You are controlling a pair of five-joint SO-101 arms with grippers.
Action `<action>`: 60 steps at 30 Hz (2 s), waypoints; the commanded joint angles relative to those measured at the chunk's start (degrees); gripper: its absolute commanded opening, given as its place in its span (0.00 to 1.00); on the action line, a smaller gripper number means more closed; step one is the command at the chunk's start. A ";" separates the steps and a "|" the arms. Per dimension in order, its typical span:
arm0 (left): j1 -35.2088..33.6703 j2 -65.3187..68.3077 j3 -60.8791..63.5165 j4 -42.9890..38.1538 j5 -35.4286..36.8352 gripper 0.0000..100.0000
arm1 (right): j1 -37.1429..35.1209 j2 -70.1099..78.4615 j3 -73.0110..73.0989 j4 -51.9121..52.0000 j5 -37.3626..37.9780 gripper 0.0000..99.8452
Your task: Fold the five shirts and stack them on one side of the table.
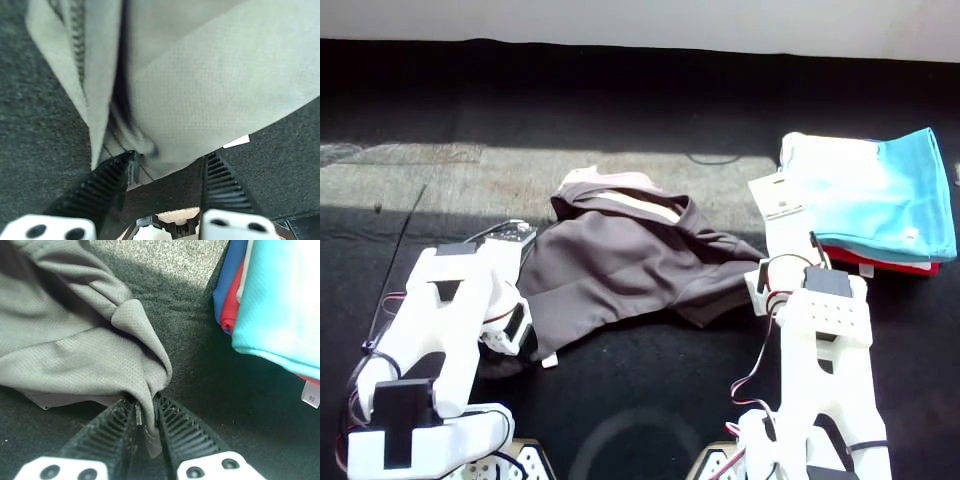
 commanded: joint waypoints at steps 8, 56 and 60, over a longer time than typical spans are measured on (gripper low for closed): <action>-0.57 0.04 0.84 -1.58 0.53 0.00 | 0.40 -1.89 -2.33 -0.57 0.35 0.01; 10.86 0.57 -12.70 0.62 7.47 0.18 | 4.53 12.97 -33.54 8.40 -6.07 0.01; 11.21 0.57 -12.62 0.88 10.46 0.18 | 4.53 12.97 -33.54 8.40 -6.07 0.01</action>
